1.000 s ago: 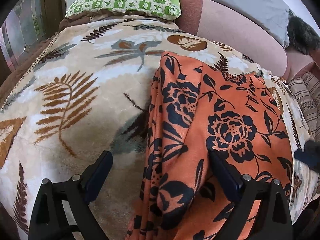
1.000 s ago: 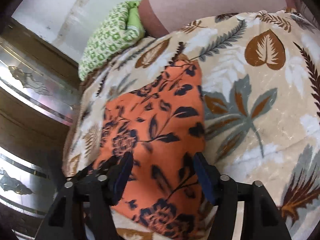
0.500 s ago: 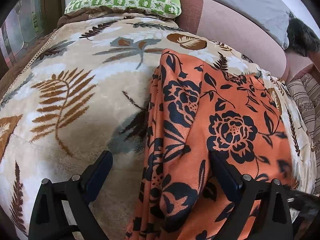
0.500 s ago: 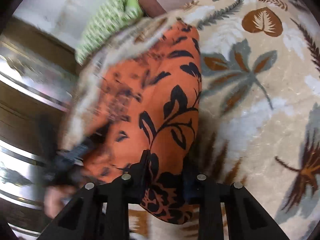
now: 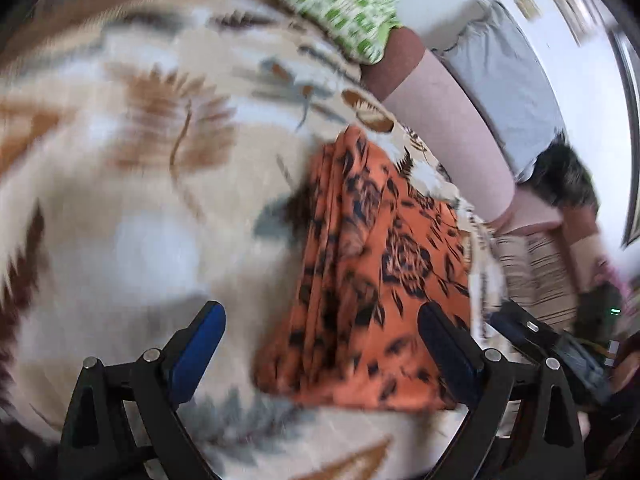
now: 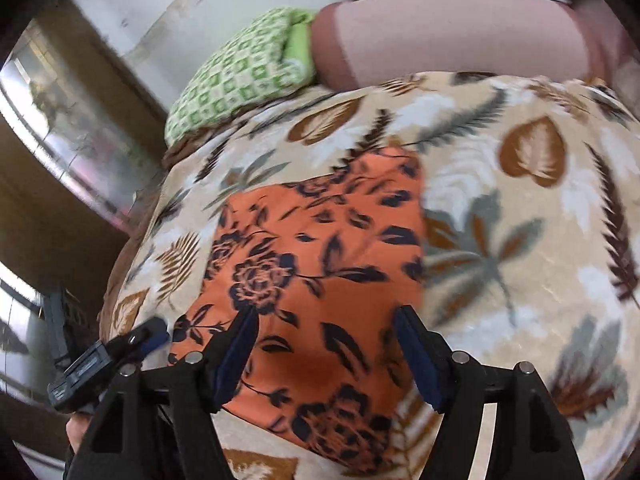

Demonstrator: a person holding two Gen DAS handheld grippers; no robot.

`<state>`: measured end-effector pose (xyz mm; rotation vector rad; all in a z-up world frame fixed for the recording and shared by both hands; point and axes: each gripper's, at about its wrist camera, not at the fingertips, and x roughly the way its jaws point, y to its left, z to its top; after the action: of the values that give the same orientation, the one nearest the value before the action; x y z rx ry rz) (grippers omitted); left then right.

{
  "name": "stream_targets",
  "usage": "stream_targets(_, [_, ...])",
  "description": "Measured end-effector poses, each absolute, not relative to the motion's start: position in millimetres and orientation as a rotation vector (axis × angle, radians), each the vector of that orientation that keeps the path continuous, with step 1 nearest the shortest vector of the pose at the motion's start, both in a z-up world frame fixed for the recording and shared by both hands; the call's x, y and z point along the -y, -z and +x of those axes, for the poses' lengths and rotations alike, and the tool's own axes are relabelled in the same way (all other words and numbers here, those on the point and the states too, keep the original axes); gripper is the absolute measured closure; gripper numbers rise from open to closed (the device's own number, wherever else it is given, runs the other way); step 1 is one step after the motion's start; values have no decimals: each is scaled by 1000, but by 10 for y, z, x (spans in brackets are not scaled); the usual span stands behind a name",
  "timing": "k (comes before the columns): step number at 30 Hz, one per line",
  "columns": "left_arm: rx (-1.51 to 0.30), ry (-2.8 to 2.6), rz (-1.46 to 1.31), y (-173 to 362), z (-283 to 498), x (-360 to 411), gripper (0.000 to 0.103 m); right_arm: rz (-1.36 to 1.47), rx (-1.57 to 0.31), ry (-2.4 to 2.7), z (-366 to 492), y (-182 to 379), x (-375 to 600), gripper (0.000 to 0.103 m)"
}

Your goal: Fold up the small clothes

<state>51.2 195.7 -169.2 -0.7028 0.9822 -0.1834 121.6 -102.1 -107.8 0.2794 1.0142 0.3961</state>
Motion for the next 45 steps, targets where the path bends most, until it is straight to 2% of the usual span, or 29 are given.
stream_targets(6, [-1033, 275, -764, 1798, 445, -1746, 9, 272, -1087, -441, 1338, 1340, 816, 29])
stream_targets(7, [-1041, 280, -767, 1821, 466, -1715, 12, 268, -1087, -446, 1319, 1374, 815, 29])
stream_targets(9, [-1087, 238, -769, 1920, 512, -1729, 45, 269, -1089, -447, 1334, 1403, 805, 29])
stream_targets(10, [-1129, 193, -771, 1993, 535, -1769, 72, 273, -1091, -450, 1341, 1406, 807, 29])
stream_targets(12, [-1126, 216, -877, 2006, 522, -1882, 80, 276, -1097, -461, 1359, 1392, 807, 29])
stream_targets(14, [-1078, 228, -831, 1817, 466, -1841, 83, 271, -1091, -469, 1369, 1377, 817, 29])
stream_targets(16, [-1068, 232, -822, 1758, 433, -1787, 83, 262, -1101, -467, 1397, 1436, 807, 29])
stream_targets(20, [-1123, 183, -941, 2201, 440, -1889, 83, 271, -1111, -492, 1421, 1539, 806, 28])
stream_targets(29, [-1132, 179, -864, 2029, 466, -1805, 80, 279, -1113, -521, 1417, 1553, 814, 25])
stream_targets(30, [-1127, 180, -819, 1896, 483, -1771, 78, 278, -1112, -525, 1415, 1554, 819, 25])
stream_targets(31, [-1115, 186, -790, 1777, 517, -1759, 71, 281, -1111, -527, 1419, 1556, 830, 24])
stream_targets(32, [-1086, 209, -755, 1620, 559, -1742, 54, 288, -1111, -528, 1419, 1562, 838, 24])
stream_targets(33, [-1056, 223, -738, 1516, 607, -1733, 44, 297, -1110, -532, 1422, 1570, 850, 25])
stream_targets(34, [-1005, 228, -713, 1370, 673, -1746, 28, 312, -1108, -532, 1417, 1573, 857, 24])
stream_targets(35, [-977, 213, -685, 1276, 760, -1756, 24, 317, -1107, -532, 1415, 1574, 861, 24])
stream_targets(38, [-1001, 219, -662, 1249, 1159, -1747, 24, 318, -1102, -539, 1408, 1576, 871, 24])
stream_targets(45, [-1136, 227, -653, 1718, 1878, -1590, 25, 322, -1096, -546, 1404, 1583, 896, 24])
